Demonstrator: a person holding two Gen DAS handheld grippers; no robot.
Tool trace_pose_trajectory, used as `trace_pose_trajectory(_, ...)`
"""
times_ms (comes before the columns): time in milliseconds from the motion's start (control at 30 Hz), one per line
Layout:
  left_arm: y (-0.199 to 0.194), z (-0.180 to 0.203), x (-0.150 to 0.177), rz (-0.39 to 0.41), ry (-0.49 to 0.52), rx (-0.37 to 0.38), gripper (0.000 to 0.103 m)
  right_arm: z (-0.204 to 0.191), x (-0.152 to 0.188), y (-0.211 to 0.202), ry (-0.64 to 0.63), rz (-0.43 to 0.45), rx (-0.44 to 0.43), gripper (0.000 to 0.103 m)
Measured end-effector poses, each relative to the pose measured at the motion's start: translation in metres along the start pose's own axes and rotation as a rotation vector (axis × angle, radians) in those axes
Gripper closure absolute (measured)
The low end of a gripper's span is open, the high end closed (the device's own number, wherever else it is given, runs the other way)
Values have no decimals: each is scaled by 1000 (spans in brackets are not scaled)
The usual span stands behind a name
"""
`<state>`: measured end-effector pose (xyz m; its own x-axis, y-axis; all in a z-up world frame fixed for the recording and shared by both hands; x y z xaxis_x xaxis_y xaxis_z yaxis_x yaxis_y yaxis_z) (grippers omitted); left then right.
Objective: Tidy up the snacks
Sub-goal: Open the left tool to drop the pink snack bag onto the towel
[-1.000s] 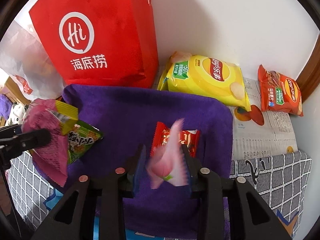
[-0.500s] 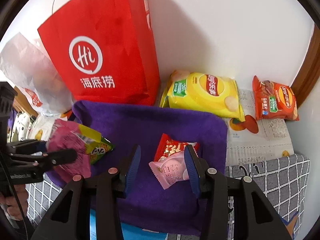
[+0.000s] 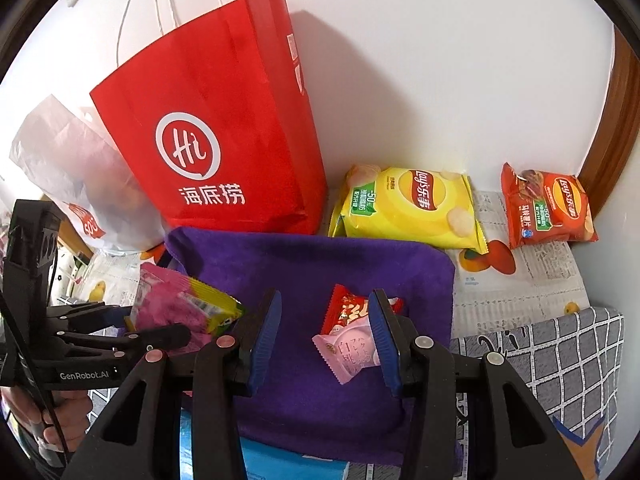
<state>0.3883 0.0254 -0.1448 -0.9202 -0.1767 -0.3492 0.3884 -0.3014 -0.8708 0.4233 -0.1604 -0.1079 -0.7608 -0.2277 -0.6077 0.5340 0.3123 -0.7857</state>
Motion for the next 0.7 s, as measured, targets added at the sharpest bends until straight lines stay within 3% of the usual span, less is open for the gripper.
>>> trace_pose_trajectory(100,-5,3,-1,23,14,-15,29,-1,0,-2,9,2,-8,57)
trace_pose_trajectory(433,-28,9,-3,61,14,28,28,-8,0,-28,28,60,40,56)
trace_pose_trajectory(700,-61,17,0,98,26,91,24,-5,23,-59,71,91,73,56)
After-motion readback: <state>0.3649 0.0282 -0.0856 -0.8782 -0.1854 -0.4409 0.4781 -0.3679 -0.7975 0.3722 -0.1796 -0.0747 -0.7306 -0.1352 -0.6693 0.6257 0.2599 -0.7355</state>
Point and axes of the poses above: each gripper's, at about its wrist camera, not at the fingertips, and y roughly the way its jaws point, z to its right, x to its underside, the point moved 5 cm from there along y, roughly the way its jaws point, and after that the axes turned 6 degrees about -y, right-handed, at the moved point
